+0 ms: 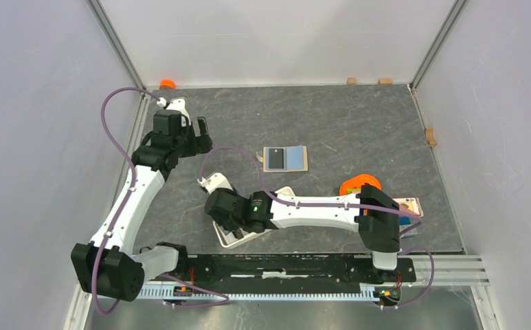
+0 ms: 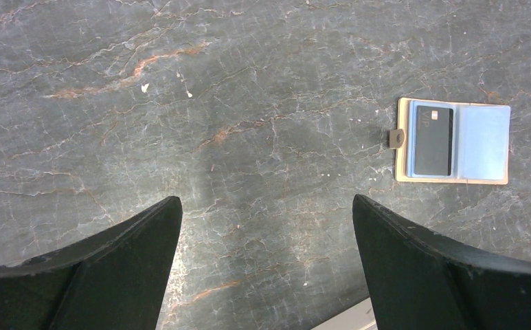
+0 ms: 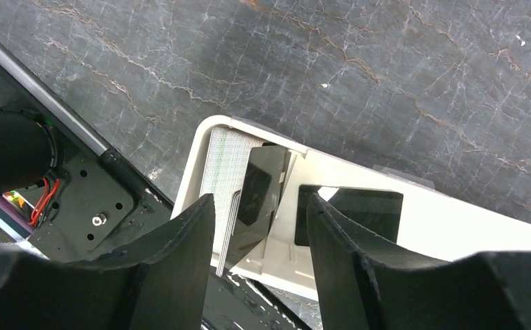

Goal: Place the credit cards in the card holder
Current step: Pick up the credit card from the storage box.

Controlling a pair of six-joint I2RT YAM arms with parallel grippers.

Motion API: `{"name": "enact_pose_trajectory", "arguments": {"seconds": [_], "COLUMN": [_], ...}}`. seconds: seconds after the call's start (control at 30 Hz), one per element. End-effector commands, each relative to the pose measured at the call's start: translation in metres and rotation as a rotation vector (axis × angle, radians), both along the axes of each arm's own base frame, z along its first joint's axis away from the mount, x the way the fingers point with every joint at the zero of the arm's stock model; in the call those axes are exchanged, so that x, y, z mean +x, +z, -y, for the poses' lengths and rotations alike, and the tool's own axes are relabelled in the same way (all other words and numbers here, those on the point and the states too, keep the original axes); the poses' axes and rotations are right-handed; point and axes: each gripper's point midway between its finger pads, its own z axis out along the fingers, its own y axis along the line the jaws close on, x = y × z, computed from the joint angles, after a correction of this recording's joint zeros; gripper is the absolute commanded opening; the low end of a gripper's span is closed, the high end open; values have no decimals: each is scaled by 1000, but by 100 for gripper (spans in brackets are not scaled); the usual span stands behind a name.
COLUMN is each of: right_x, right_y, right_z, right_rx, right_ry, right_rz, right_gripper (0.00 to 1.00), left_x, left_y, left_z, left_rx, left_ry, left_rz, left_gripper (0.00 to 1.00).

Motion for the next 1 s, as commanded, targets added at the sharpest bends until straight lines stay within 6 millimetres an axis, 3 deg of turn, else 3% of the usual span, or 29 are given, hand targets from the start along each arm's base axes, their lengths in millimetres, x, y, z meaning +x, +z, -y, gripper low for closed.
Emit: {"name": "enact_pose_trajectory", "arguments": {"seconds": [0.0,0.63,0.97], "right_x": [5,22,26], "right_y": [20,-9,-22], "right_z": [-20,-24,-10], "right_rx": [58,-1,-60], "right_ry": [23,-15,-44], "right_rz": [20,11,12], "right_gripper": [57,31,28], "left_x": [3,3,2], "left_y": [7,11,11], "left_z": [-3,-2,-3], "left_rx": [18,13,16], "left_ry": [-8,-9,-7], "left_rz": [39,49,49], "left_gripper": [100,100,100]}}
